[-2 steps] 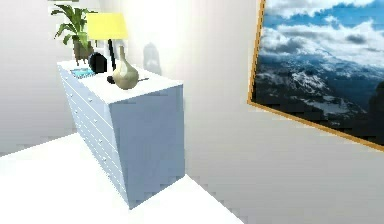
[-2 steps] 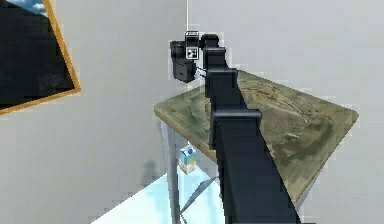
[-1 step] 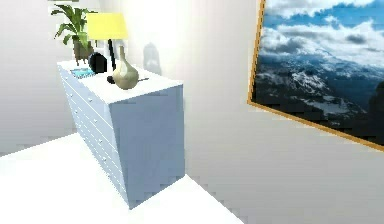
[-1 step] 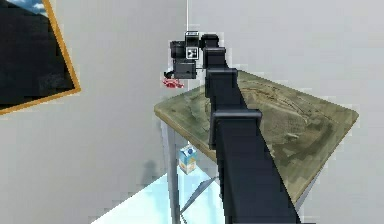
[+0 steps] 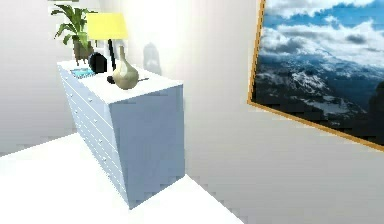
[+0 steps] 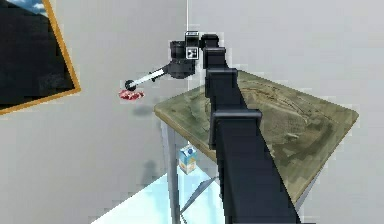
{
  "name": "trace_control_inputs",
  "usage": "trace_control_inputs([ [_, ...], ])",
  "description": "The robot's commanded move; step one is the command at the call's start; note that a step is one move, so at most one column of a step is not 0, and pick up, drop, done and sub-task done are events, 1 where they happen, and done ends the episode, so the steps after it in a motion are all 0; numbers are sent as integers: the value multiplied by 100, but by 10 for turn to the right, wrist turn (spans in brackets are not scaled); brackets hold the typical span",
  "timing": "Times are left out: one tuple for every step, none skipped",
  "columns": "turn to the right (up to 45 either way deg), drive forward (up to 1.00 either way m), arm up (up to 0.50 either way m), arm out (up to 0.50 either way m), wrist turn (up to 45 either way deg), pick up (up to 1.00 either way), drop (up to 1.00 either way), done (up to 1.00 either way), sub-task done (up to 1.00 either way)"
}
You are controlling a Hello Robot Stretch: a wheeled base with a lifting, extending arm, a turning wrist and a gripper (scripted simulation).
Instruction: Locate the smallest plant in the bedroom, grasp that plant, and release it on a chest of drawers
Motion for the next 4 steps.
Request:
trace_control_inputs([
  [0,0,0,0,-450,0,0,0,0],
  [0,0,0,0,-360,0,0,0,0],
  [0,0,0,-42,0,0,0,0,0],
  [-390,0,0,0,0,0,0,0,0],
])
